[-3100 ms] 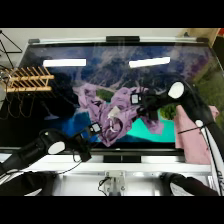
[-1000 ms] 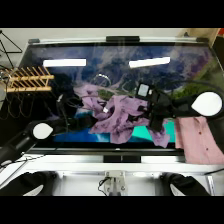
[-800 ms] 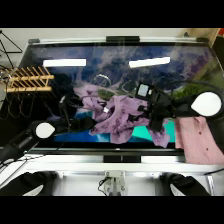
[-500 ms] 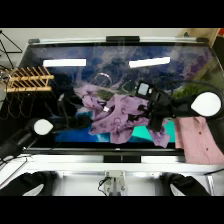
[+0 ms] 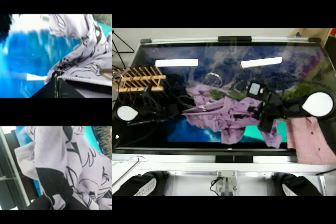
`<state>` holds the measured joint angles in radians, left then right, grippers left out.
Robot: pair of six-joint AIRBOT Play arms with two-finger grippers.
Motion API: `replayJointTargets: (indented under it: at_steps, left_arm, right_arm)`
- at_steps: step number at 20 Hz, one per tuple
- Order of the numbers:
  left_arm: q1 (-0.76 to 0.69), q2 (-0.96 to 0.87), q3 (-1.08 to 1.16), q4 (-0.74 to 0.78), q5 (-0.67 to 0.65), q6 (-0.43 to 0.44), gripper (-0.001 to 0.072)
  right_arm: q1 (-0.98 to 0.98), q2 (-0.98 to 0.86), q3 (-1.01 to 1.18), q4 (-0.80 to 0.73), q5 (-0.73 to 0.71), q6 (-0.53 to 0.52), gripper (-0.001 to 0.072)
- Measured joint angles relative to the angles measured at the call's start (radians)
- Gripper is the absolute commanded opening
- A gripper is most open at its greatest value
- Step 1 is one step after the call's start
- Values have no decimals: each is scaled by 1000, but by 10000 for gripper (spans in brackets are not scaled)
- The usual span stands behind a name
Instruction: Fold the shirts.
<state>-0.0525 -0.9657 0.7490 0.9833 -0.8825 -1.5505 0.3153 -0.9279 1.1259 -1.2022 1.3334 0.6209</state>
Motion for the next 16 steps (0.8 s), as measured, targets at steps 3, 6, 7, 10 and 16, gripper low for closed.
replayJointTargets:
  at_steps: [3,6,7,10,16]
  left_arm:
    - [25,0,32,5,-5,14,55]
    - [34,0,76,11,-8,20,55]
    - [35,0,92,11,-9,21,55]
    - [38,0,137,12,-11,23,56]
    - [39,0,227,-10,-14,45,55]
  right_arm:
    - [0,0,0,6,6,-2,81]
    - [2,0,0,15,17,-6,81]
    - [3,0,0,16,21,-8,81]
    - [3,0,0,17,27,-11,81]
    - [3,0,0,18,49,-12,80]
